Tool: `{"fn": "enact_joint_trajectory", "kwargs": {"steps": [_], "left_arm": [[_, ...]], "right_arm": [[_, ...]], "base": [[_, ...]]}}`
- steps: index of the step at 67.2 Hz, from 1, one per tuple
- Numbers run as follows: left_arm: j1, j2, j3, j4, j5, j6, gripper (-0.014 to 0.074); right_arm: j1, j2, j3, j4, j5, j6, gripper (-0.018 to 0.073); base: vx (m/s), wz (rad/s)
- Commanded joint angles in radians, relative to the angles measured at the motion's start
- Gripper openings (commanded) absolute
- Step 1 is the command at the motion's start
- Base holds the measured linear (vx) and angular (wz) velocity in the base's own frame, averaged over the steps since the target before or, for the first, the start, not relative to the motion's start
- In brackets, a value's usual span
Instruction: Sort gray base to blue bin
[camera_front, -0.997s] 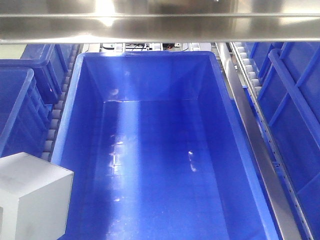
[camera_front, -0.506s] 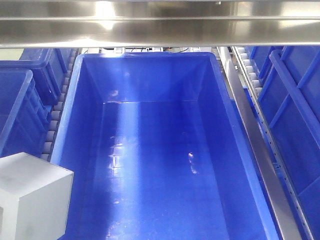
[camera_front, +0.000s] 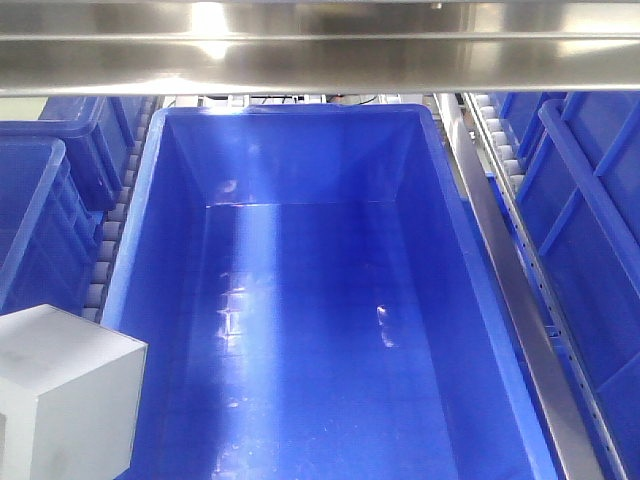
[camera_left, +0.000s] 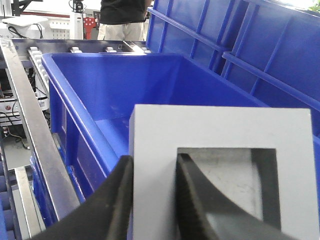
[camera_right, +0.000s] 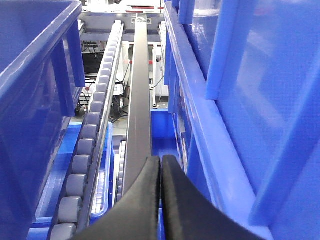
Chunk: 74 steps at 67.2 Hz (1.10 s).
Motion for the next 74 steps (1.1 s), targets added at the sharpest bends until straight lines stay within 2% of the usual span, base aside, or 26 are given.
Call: {"fn": "enact_joint_trajectory", "kwargs": {"steps": [1, 11, 18, 27, 44, 58, 74], "left_arm": [[-0.005, 0.008, -0.031, -0.019, -0.145, -0.033, -0.0007], [-0.005, 0.112, -0.091, -0.029, -0.249, -0.047, -0.0004], [-0.005, 0.285, -0.203, -0.029, -0.284, 0.006, -0.0001], [-0.005, 0.571, -0.378, -0.029, -0.224, 0.091, 0.0001], [-0.005, 1.044, -0.671, -0.029, -0.079, 0.091, 0.0001], [-0.005, 1.312, -0.818, -0.029, -0.030, 0.091, 0.0003], [-0.005, 1.466, -0.882, -0.040, -0.039, 0.089, 0.0006]], "right_arm": [[-0.006, -0.007, 0.005, -0.009, -0.080, -0.007, -0.0005], [-0.006, -0.007, 0.005, -0.009, -0.081, -0.007, -0.0005], [-0.006, -0.007, 0.005, -0.009, -0.081, -0.007, -0.0005], [-0.006, -0.007, 0.005, -0.009, -0.081, -0.007, -0.0005], [-0.006, -0.007, 0.005, -0.009, -0.081, -0.007, -0.0005], [-0.006, -0.007, 0.005, -0.009, -0.081, -0.007, -0.0005], [-0.006, -0.007, 0.005, -0.009, -0.081, -0.007, -0.0005]], "base": [[0.00, 0.00], [0.00, 0.00], [0.00, 0.00], [0.00, 0.00], [0.00, 0.00], [0.00, 0.00], [0.00, 0.00]]}}
